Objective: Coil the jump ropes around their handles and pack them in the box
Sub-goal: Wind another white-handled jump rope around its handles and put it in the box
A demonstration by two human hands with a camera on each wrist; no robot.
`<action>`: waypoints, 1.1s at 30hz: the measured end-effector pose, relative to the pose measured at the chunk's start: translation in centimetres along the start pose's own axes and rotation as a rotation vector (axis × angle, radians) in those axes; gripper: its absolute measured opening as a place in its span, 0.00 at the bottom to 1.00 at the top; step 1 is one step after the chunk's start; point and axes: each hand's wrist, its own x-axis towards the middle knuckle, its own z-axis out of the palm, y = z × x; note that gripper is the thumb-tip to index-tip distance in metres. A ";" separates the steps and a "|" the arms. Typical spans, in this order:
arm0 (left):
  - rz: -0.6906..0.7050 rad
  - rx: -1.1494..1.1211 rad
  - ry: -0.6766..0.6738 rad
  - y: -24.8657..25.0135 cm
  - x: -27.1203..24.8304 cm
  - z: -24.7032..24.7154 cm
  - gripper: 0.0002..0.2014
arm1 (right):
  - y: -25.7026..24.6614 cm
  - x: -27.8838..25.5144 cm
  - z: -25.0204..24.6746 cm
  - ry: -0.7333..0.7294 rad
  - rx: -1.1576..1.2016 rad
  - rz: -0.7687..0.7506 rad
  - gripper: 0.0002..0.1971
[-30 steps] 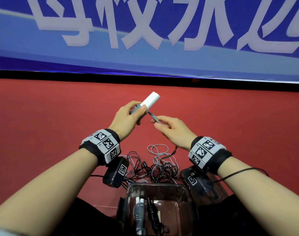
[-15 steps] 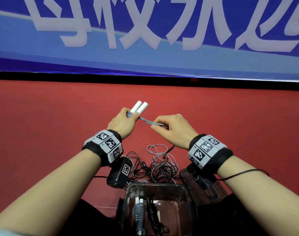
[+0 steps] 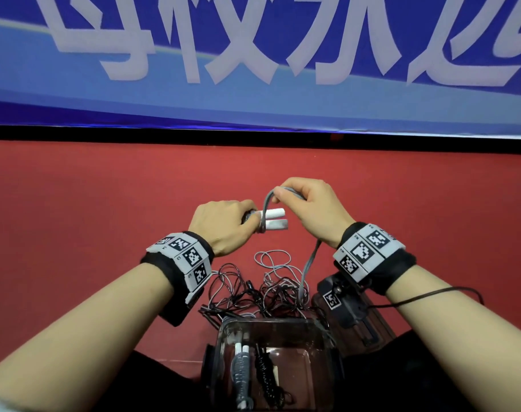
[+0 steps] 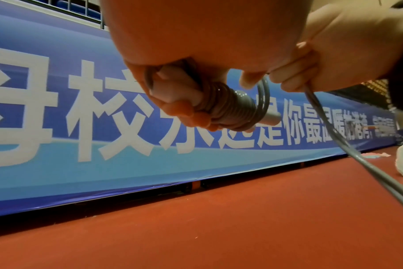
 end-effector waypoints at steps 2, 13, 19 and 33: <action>0.058 -0.052 0.001 0.5 -0.3 0.0 0.22 | 0.7 0.4 -0.2 0.027 0.073 0.022 0.13; 0.162 -0.231 0.041 1.6 -0.6 -0.8 0.26 | 2.1 1.0 -1.3 -0.062 0.194 0.228 0.13; 0.138 -0.415 0.006 1.5 -0.6 -1.2 0.27 | 2.8 0.8 -1.3 -0.123 0.388 0.442 0.15; -0.063 -0.730 -0.029 1.2 -0.3 0.0 0.25 | 2.1 -0.1 0.7 -0.277 0.085 0.385 0.20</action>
